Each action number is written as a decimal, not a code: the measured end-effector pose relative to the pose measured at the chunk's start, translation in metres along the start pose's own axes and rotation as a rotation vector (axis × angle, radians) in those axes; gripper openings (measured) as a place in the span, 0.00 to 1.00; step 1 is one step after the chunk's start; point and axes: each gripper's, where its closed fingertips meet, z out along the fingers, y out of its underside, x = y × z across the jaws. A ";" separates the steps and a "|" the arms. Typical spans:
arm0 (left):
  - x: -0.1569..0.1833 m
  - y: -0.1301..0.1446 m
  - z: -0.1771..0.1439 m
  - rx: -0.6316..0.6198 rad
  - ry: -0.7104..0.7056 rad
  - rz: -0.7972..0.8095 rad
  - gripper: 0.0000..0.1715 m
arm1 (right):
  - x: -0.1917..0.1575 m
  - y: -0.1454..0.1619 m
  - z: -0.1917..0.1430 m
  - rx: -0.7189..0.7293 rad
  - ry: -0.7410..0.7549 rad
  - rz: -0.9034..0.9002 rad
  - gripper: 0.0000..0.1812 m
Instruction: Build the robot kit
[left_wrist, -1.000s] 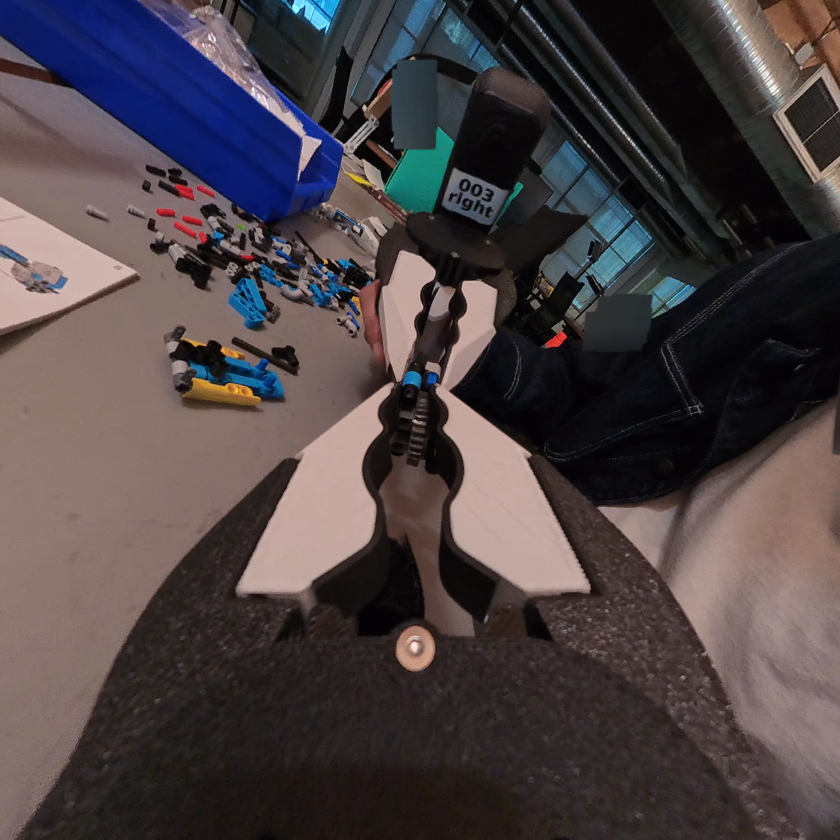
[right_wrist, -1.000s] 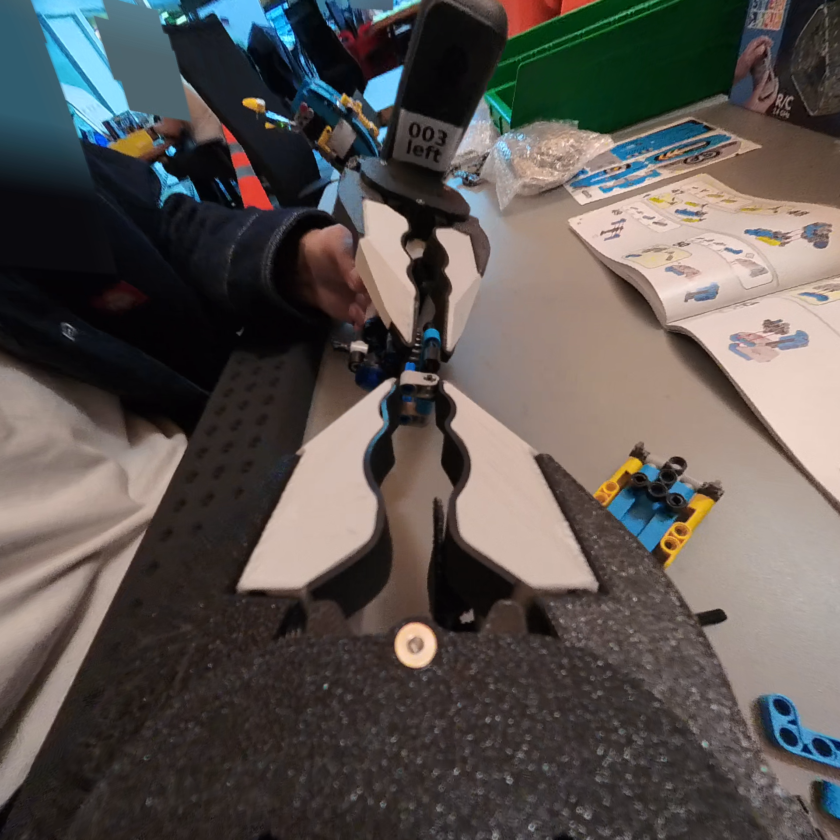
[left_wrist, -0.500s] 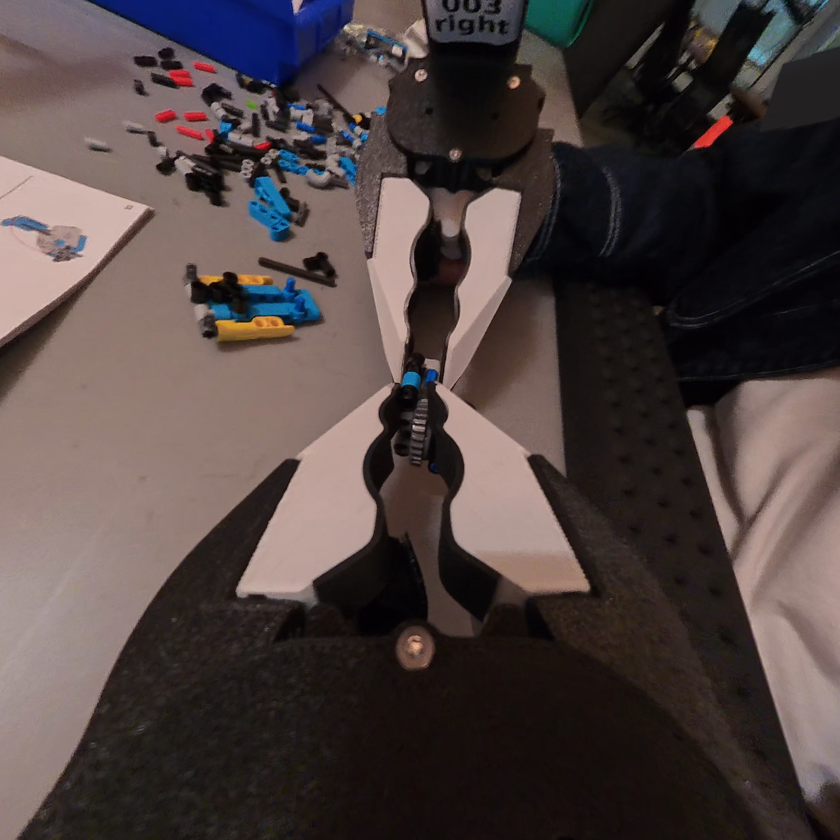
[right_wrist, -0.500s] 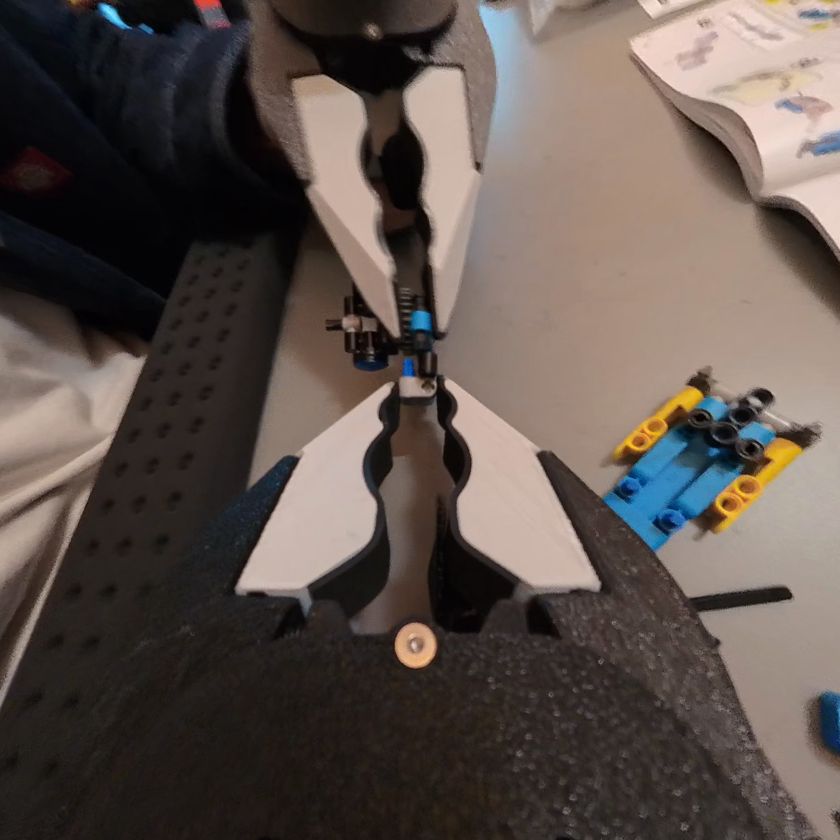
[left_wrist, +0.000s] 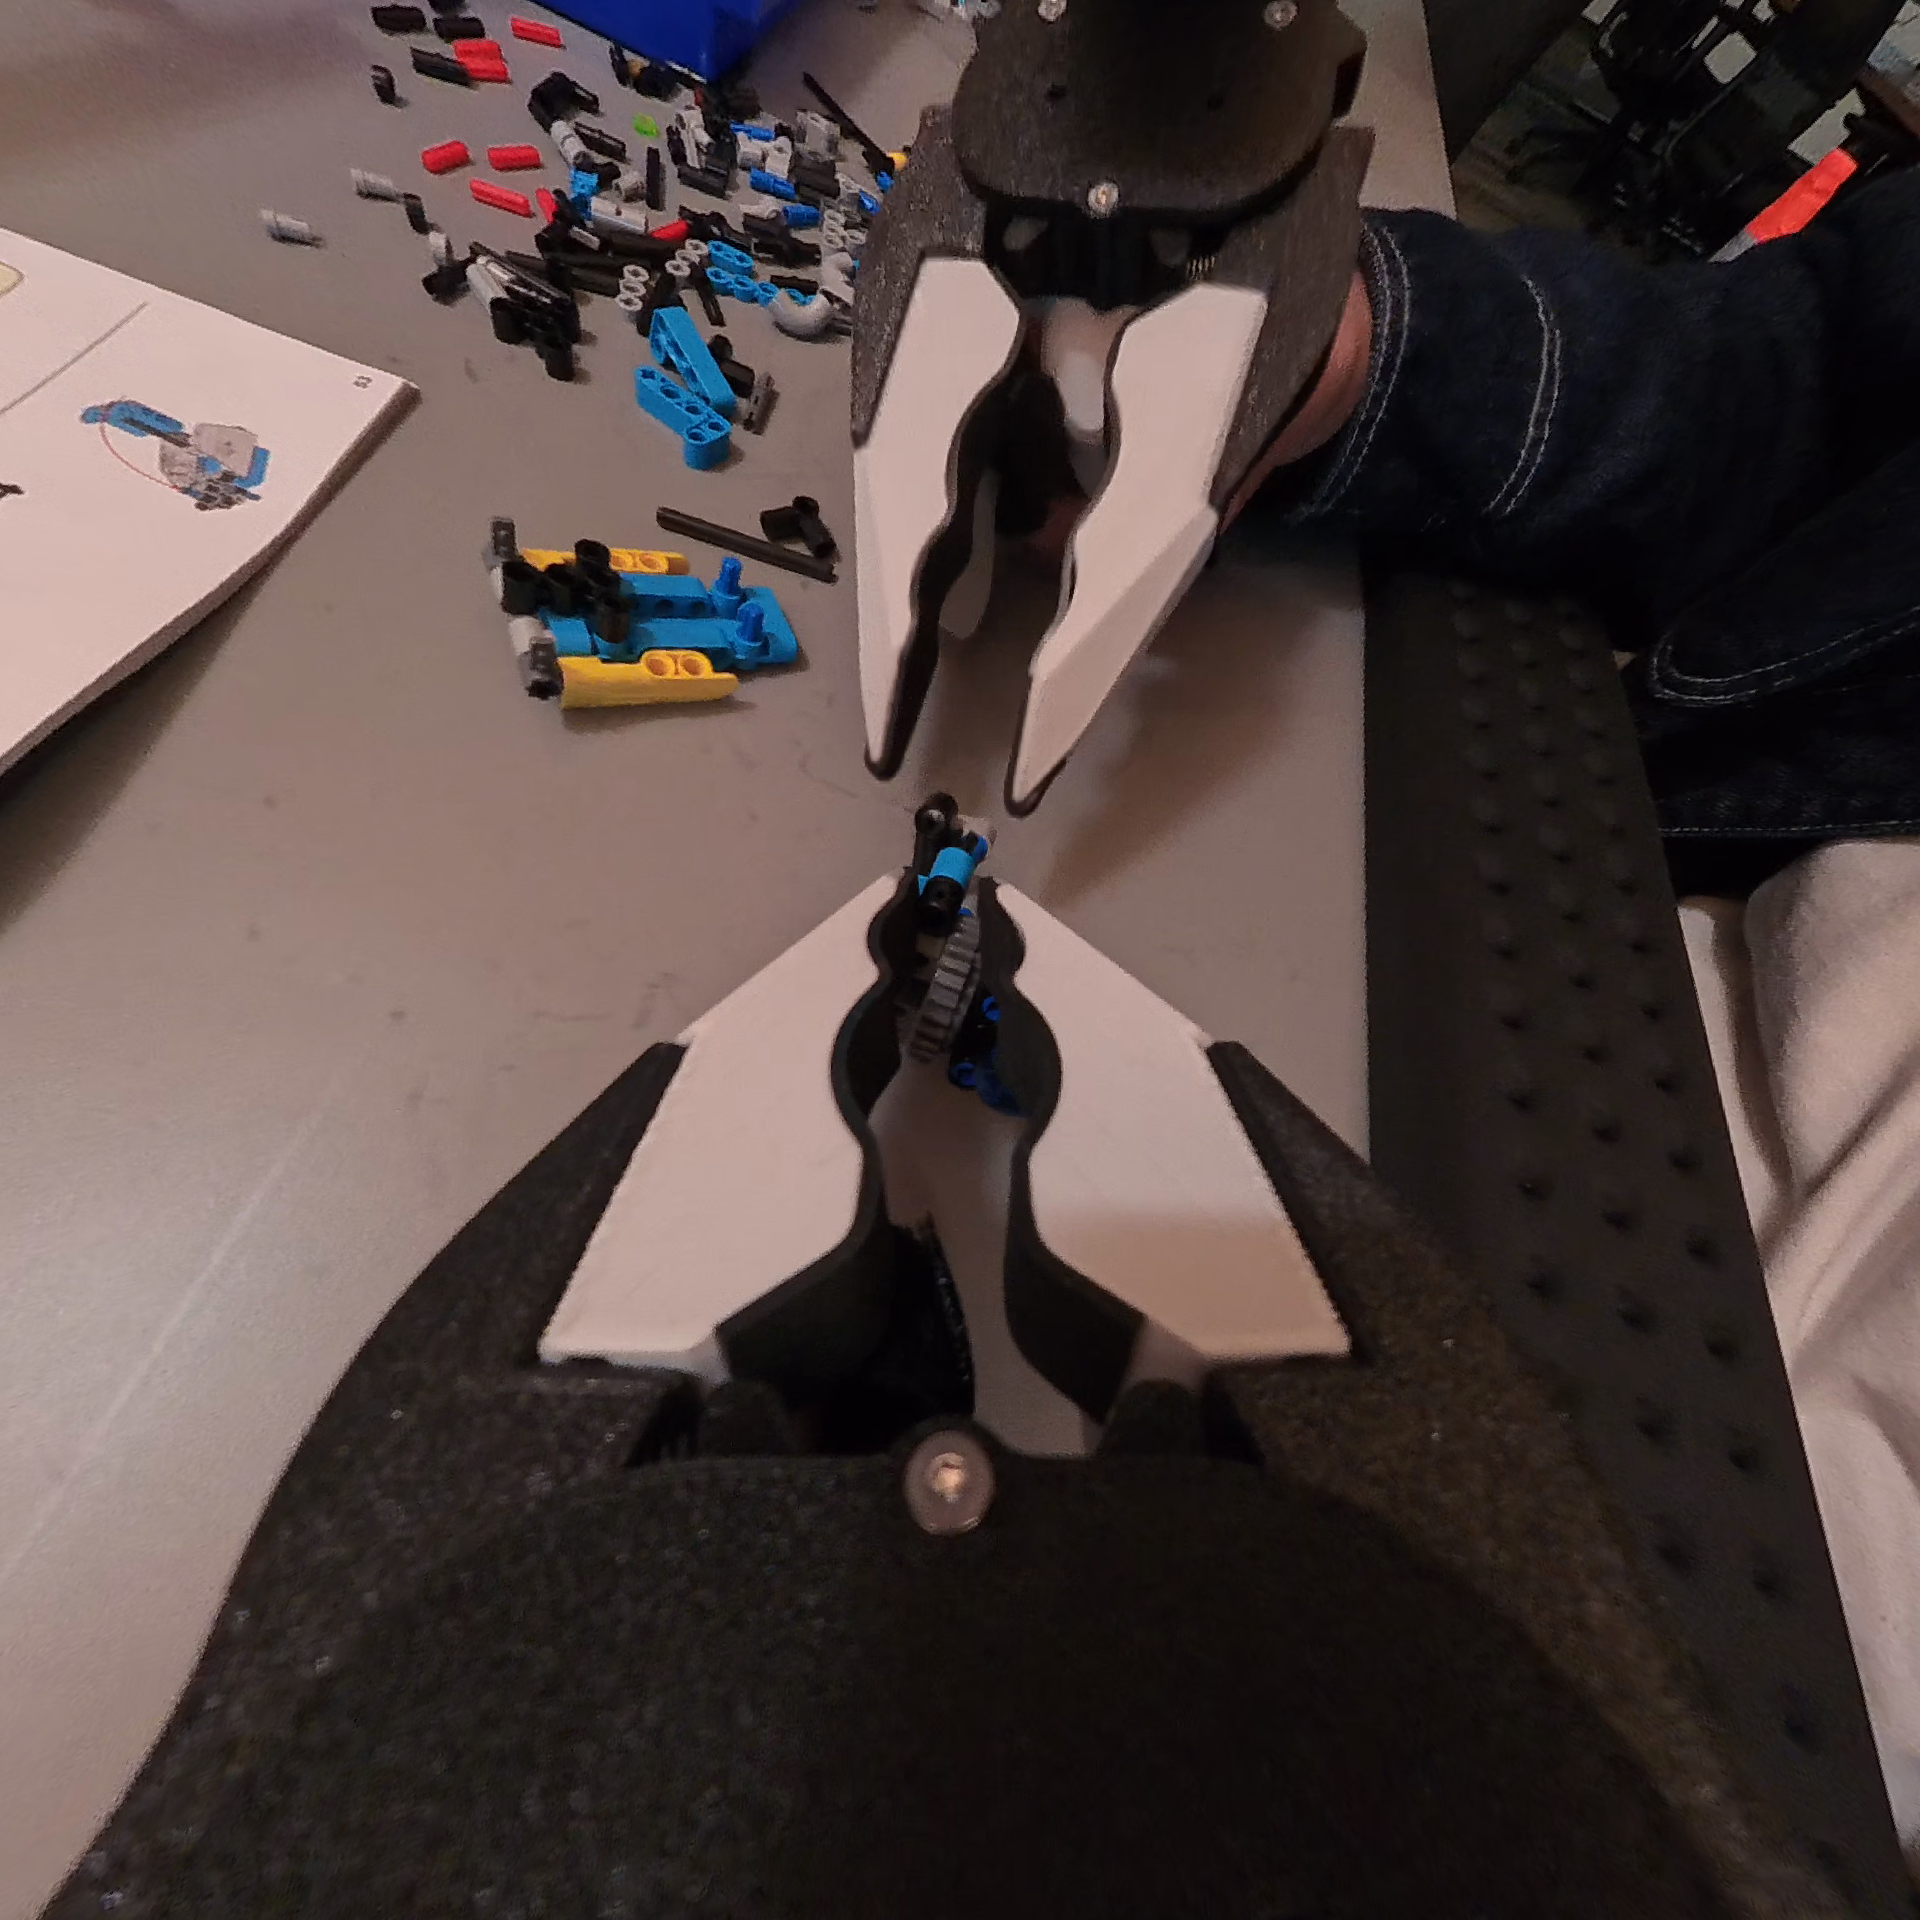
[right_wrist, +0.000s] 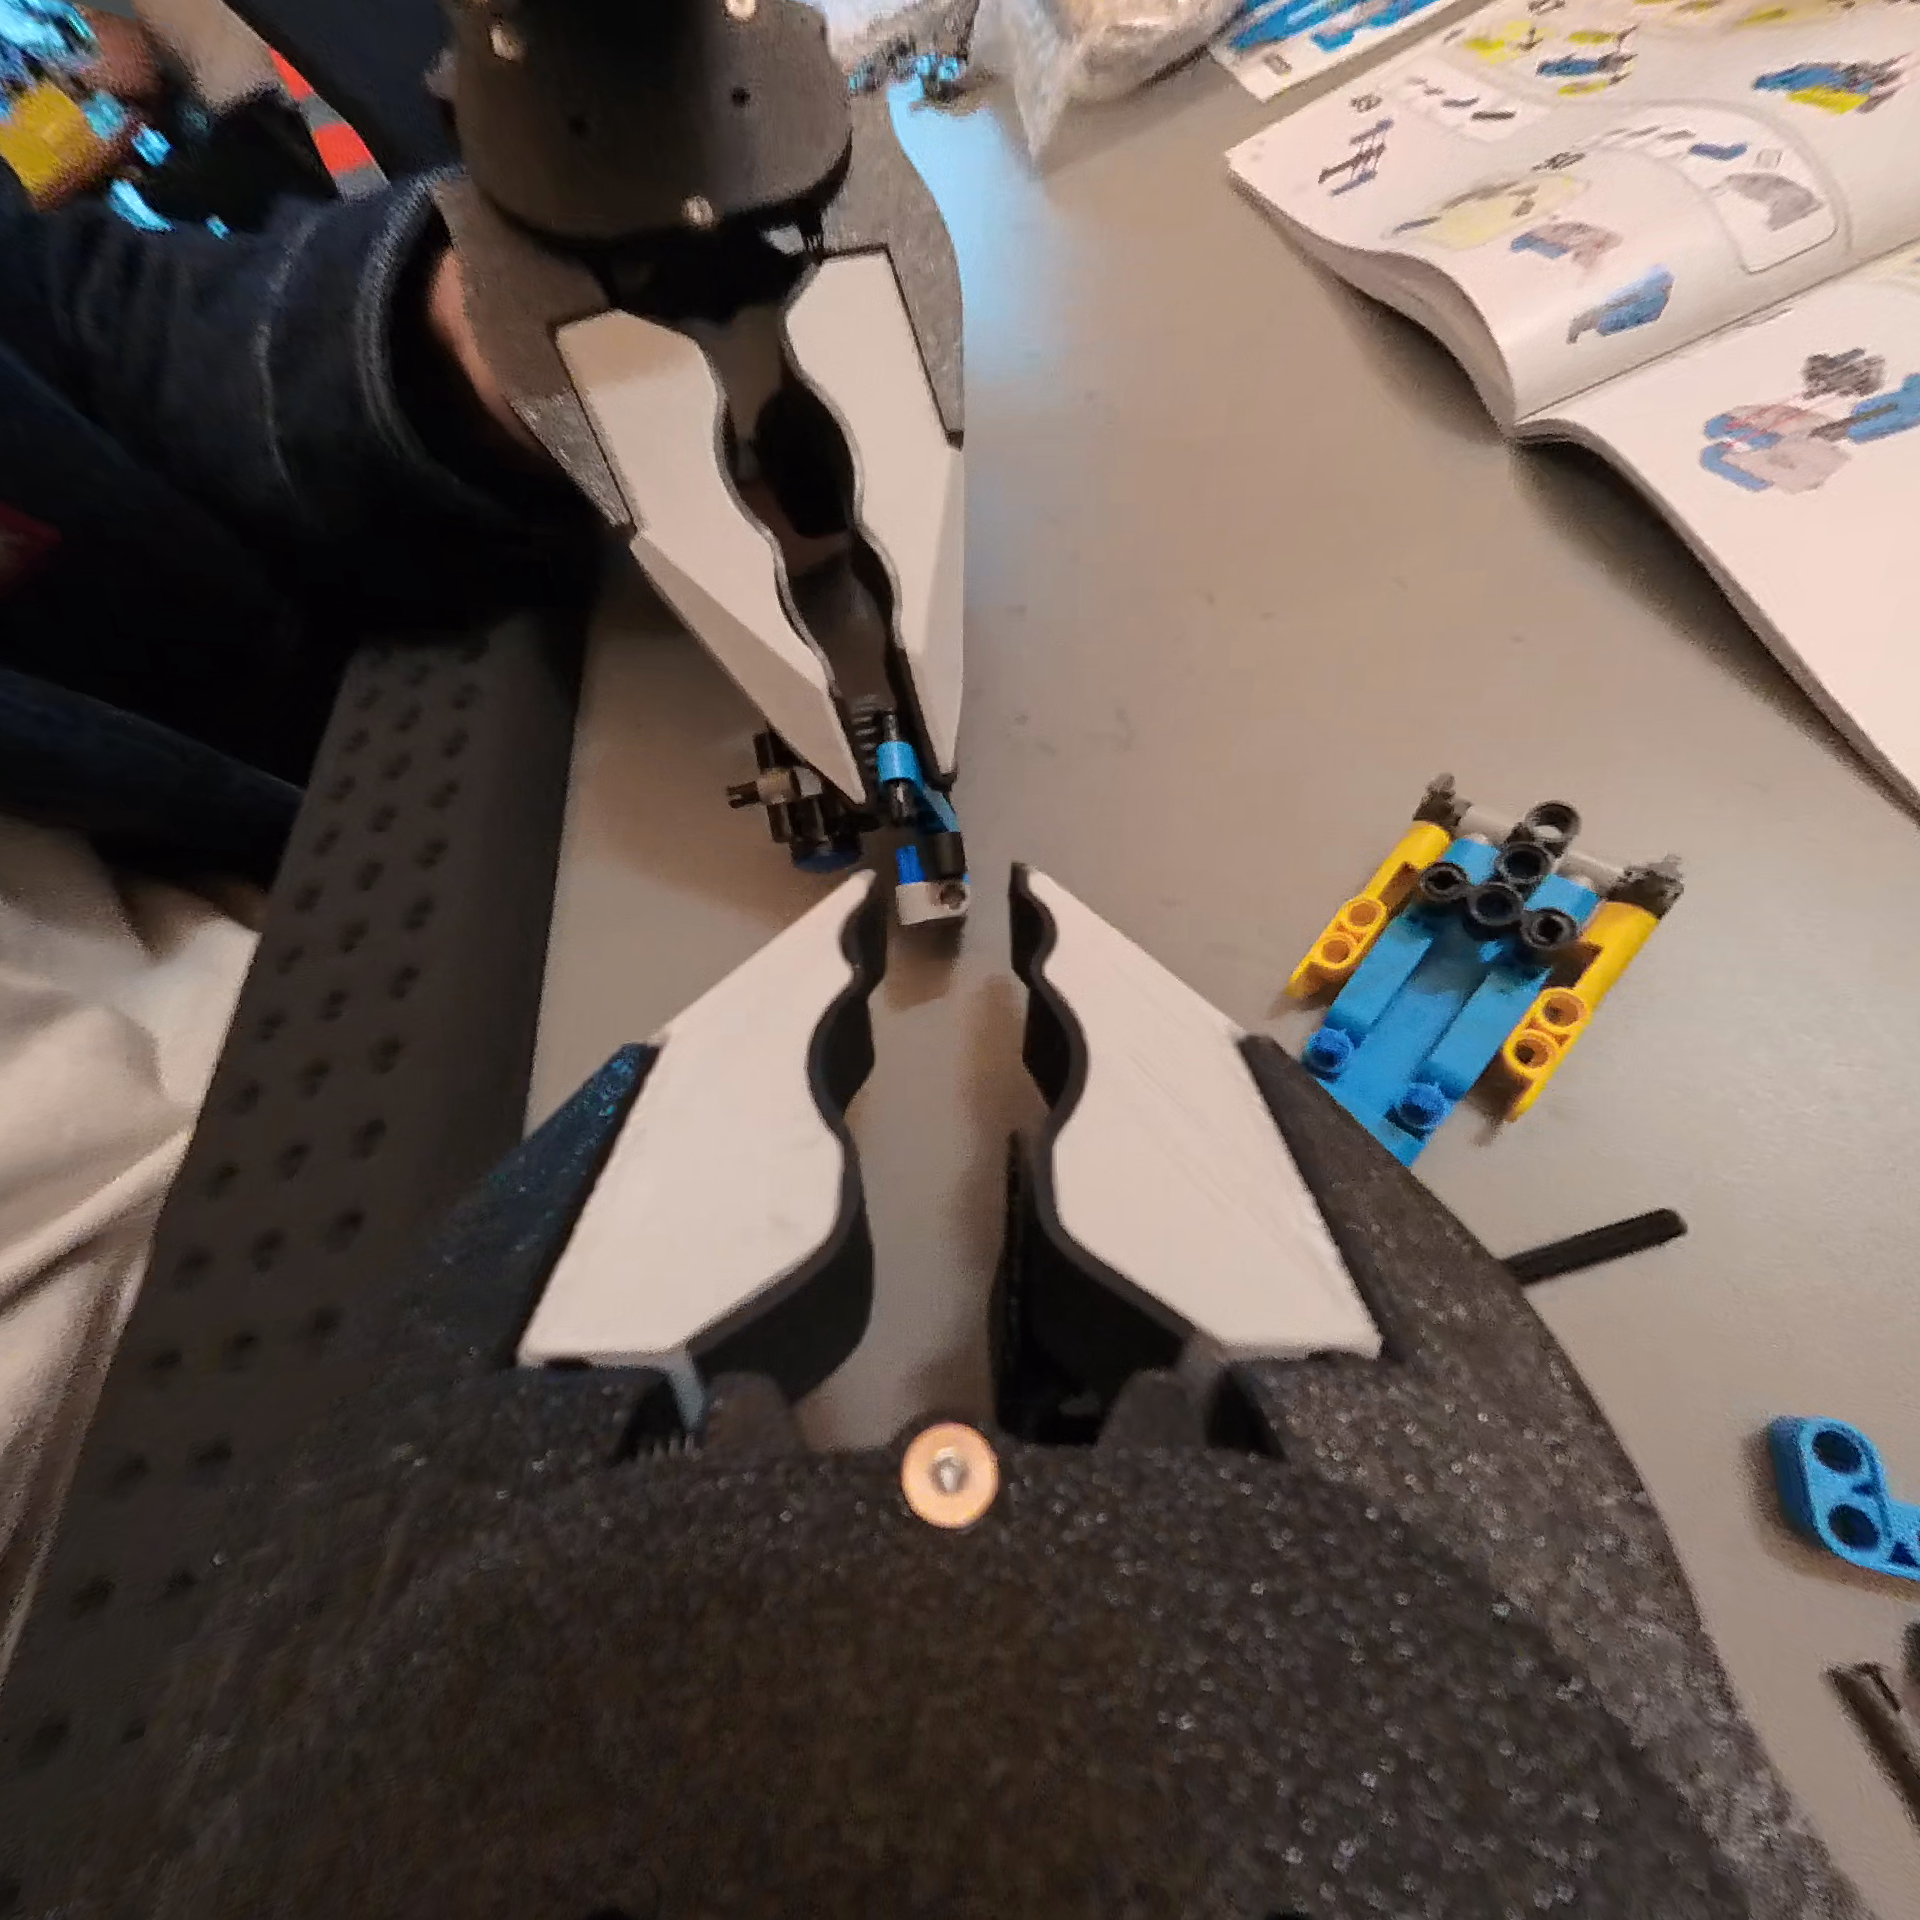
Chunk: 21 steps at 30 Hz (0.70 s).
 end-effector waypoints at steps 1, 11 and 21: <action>0.000 0.000 0.000 0.000 0.002 -0.003 0.06 | 0.002 0.001 0.003 -0.013 0.029 -0.025 0.11; 0.002 0.002 0.000 -0.009 0.028 -0.021 0.06 | -0.019 -0.001 0.018 -0.060 -0.069 -0.108 0.05; -0.002 0.003 0.000 -0.012 0.005 -0.029 0.06 | -0.007 -0.001 0.000 -0.037 0.083 -0.158 0.13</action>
